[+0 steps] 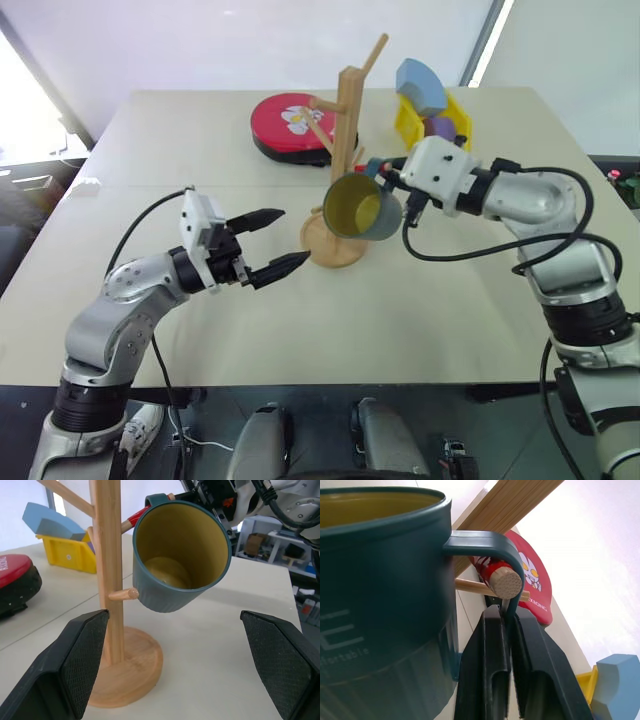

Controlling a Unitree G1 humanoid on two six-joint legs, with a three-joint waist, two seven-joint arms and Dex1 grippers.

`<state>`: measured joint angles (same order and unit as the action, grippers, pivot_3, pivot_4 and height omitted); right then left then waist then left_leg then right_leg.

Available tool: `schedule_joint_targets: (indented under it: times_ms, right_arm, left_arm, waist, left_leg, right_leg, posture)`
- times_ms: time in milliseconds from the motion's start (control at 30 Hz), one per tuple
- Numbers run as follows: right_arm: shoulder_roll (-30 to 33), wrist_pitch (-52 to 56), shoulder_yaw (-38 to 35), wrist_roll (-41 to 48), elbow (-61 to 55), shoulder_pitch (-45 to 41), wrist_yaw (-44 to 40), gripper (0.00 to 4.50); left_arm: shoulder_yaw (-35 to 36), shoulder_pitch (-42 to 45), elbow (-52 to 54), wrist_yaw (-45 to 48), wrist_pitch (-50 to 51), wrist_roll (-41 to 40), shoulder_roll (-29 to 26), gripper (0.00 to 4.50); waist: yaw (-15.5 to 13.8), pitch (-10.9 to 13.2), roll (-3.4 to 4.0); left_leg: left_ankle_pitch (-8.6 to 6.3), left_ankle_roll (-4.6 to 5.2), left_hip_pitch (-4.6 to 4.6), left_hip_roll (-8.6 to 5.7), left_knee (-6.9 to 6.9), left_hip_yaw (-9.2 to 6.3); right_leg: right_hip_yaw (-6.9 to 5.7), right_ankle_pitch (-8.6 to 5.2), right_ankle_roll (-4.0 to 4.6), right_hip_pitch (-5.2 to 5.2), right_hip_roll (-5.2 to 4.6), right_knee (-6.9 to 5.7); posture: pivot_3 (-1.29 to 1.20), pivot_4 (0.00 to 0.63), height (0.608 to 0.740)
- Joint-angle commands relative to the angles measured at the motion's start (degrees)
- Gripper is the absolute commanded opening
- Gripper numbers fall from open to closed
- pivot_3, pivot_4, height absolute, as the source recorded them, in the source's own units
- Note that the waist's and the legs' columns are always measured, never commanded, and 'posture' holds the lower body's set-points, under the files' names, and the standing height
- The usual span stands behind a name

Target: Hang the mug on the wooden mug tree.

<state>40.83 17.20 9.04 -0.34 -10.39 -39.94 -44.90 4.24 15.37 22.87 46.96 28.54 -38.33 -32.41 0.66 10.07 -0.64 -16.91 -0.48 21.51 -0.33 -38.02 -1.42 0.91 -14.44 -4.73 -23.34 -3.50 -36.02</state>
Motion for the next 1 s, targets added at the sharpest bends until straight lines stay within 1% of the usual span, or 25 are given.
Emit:
schedule_joint_targets:
  times_ms: [33, 67, 167, 267, 333, 433, 533, 633, 700, 833, 1000]
  right_arm:
    - [-0.14, -0.71, -2.0, -0.83, -0.93, -2.49, 1.34, 2.08]
    - [0.18, -0.78, -2.57, -0.82, -1.2, -2.33, 1.41, 2.56]
    - [1.54, -0.6, -5.0, 0.18, -2.24, -0.96, 1.02, 2.56]
    - [3.8, -0.48, -11.36, 4.06, -3.55, 3.97, -0.35, 2.56]
    - [3.8, -0.09, -15.48, 7.19, -3.71, 8.45, -0.59, 2.56]
    - [0.1, 0.41, -22.32, 13.77, -1.9, 16.43, 0.4, 2.56]
    - [-5.98, 0.81, -26.57, 19.19, 0.53, 22.8, 2.61, 2.56]
    - [-10.3, -1.66, -27.6, 19.8, 3.27, 27.71, 4.67, 2.56]
    - [-11.61, -2.92, -27.63, 19.72, 4.68, 29.32, 5.65, 2.56]
    - [-12.57, -4.81, -26.52, 19.35, 6.3, 30.95, 6.19, 2.56]
    - [-13.4, -7.2, -24.96, 18.4, 9.34, 30.36, 7.14, 2.56]
  left_arm:
    - [1.39, -0.08, 1.91, -0.33, -0.12, -1.07, -0.19, 4.5]
    - [1.37, -0.14, 1.88, -0.35, -0.16, -1.05, -0.17, 4.5]
    - [1.34, -0.33, 1.71, -0.59, -0.22, -0.96, -0.09, 4.5]
    - [1.87, -0.97, 0.65, -2.02, -0.04, -0.39, 0.15, 4.5]
    - [2.42, -1.89, -0.65, -4.13, -0.89, 1.23, 0.76, 4.5]
    - [3.15, -4.01, -3.68, -8.34, -3.46, 5.52, 2.27, 4.5]
    - [4.33, -5.4, -7.61, -14.31, -7.53, 10.59, 5.24, 4.5]
    - [4.17, -8.06, -10.55, -17.47, -10.86, 15.37, 6.36, 4.5]
    - [4.54, -9.47, -11.27, -18.49, -11.77, 16.08, 7.25, 4.5]
    - [5.03, -11.69, -11.67, -19.01, -12.71, 16.71, 8.11, 4.5]
    - [6.47, -12.91, -12.0, -19.18, -13.46, 16.51, 7.96, 4.5]
  waist:
    - [0.01, 0.0, 0.0]
    - [0.01, 0.0, 0.0]
    - [-0.02, 0.0, 0.0]
    - [-0.43, 0.0, -0.01]
    - [-0.64, 0.0, -0.01]
    - [-0.87, -0.01, -0.02]
    - [-0.89, -0.01, -0.02]
    - [-0.81, -0.01, 0.0]
    - [-0.78, -0.01, 0.01]
    - [-0.9, -0.01, 0.01]
    - [-0.94, -0.01, 0.01]
  left_leg:
    - [0.0, 0.0, 0.0, 0.0, 0.0, 0.0]
    - [0.0, 0.0, 0.0, 0.0, 0.0, 0.0]
    - [0.0, 0.0, 0.0, 0.0, 0.0, 0.0]
    - [0.0, 0.0, 0.02, -0.01, 0.0, -0.02]
    - [-0.01, 0.0, 0.03, -0.04, 0.0, -0.02]
    - [-0.02, 0.02, 0.01, -0.04, 0.02, 0.0]
    - [-0.02, 0.03, -0.05, -0.02, 0.03, 0.02]
    - [-0.02, 0.03, -0.08, -0.01, 0.03, 0.02]
    - [-0.02, 0.02, -0.09, 0.0, 0.03, 0.02]
    - [-0.02, 0.02, -0.08, 0.0, 0.02, 0.03]
    - [-0.02, 0.02, -0.08, 0.0, 0.02, 0.03]
  right_leg:
    - [0.0, 0.0, 0.01, 0.0, 0.0, 0.0]
    - [0.0, -0.01, 0.01, -0.01, 0.0, 0.0]
    - [0.0, -0.01, 0.01, 0.0, 0.0, 0.0]
    - [-0.01, 0.0, 0.01, 0.01, -0.01, 0.01]
    - [-0.02, 0.0, 0.0, 0.03, -0.06, 0.05]
    - [0.0, 0.01, -0.02, 0.1, -0.07, 0.13]
    - [0.02, 0.03, -0.05, 0.1, -0.05, 0.08]
    - [0.03, 0.04, -0.08, 0.06, -0.03, -0.03]
    - [0.04, 0.04, -0.07, 0.06, -0.02, -0.04]
    - [0.04, 0.0, -0.01, 0.05, -0.04, -0.03]
    - [0.04, -0.03, 0.05, 0.05, -0.05, -0.02]
  posture:
    - [0.0, 0.15, 0.735]
    - [0.0, 0.15, 0.735]
    - [0.0, 0.15, 0.735]
    - [0.0, 0.15, 0.735]
    - [0.0, 0.15, 0.735]
    - [0.0, 0.15, 0.735]
    - [0.0, 0.15, 0.735]
    - [0.0, 0.15, 0.735]
    - [0.0, 0.15, 0.735]
    - [0.0, 0.15, 0.735]
    - [0.0, 0.15, 0.735]
